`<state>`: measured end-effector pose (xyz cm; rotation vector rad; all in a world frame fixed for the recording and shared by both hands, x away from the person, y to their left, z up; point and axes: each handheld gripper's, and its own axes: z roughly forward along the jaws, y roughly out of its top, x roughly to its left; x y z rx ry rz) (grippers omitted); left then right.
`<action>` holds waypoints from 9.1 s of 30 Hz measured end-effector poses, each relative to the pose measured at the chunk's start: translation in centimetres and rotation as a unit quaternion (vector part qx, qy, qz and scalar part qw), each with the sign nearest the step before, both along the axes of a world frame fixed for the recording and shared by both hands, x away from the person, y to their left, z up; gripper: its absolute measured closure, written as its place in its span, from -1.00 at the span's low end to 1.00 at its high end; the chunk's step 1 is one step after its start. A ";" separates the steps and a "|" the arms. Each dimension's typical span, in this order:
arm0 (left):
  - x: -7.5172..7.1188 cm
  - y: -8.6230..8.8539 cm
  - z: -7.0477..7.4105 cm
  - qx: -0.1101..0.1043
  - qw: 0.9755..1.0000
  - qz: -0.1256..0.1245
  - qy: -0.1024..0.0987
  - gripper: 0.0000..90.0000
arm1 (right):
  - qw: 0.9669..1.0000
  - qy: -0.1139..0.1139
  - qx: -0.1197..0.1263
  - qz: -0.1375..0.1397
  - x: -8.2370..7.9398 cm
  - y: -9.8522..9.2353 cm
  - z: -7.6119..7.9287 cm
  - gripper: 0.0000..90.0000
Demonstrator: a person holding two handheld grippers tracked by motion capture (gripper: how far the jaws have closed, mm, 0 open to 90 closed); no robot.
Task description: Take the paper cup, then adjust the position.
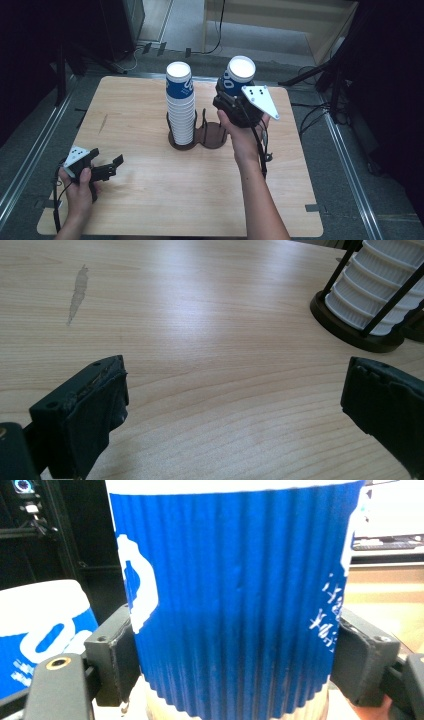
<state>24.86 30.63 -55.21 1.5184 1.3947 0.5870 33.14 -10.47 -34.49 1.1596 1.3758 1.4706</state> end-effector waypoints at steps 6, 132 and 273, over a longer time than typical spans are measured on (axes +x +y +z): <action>0.0 0.0 0.0 0.000 1.000 0.000 0.000 -1.00 | 1.000 0.007 0.005 -0.011 -0.4 -1.7 -1.1 -0.58; -1.6 -12.5 5.9 0.002 0.961 -0.278 -0.012 -0.84 | 0.955 0.013 -0.287 0.074 -9.7 5.0 -19.2 -0.58; -1.6 -10.4 4.9 -0.077 0.962 -0.143 -0.218 -0.37 | 0.925 0.233 0.250 0.168 -10.8 7.7 -13.0 -1.00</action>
